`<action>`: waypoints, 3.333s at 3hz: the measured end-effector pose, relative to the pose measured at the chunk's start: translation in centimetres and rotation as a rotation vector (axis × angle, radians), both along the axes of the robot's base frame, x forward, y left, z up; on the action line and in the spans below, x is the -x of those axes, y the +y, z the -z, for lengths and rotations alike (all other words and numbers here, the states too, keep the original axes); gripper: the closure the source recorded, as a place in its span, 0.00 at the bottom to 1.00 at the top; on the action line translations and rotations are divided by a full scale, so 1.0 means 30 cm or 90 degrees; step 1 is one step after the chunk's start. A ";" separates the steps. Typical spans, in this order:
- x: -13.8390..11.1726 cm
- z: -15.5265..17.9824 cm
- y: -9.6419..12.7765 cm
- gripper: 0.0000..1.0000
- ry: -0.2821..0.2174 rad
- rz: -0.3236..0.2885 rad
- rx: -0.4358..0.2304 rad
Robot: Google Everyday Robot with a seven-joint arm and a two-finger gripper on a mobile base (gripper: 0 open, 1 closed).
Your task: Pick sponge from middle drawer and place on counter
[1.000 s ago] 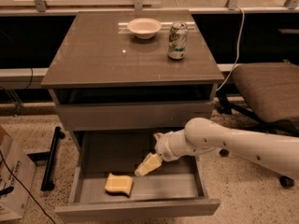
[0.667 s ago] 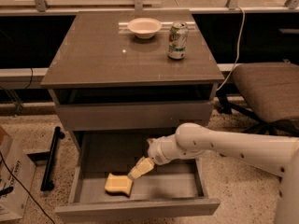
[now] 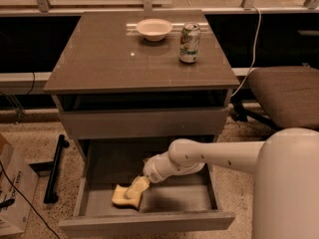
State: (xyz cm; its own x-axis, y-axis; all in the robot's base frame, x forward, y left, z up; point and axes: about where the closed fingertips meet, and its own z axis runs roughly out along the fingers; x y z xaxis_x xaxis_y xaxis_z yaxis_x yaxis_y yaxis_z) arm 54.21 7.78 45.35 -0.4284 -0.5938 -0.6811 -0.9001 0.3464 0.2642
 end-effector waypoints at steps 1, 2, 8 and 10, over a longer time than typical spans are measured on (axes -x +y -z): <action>0.009 0.079 0.055 0.00 0.022 0.007 0.016; 0.021 0.147 0.076 0.00 0.051 0.048 0.039; 0.085 0.248 0.066 0.89 0.122 0.187 0.052; 0.010 0.062 0.043 1.00 0.072 0.162 -0.007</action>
Offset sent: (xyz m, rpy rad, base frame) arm -0.0084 0.0273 -0.0690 -0.1071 0.1376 -0.1733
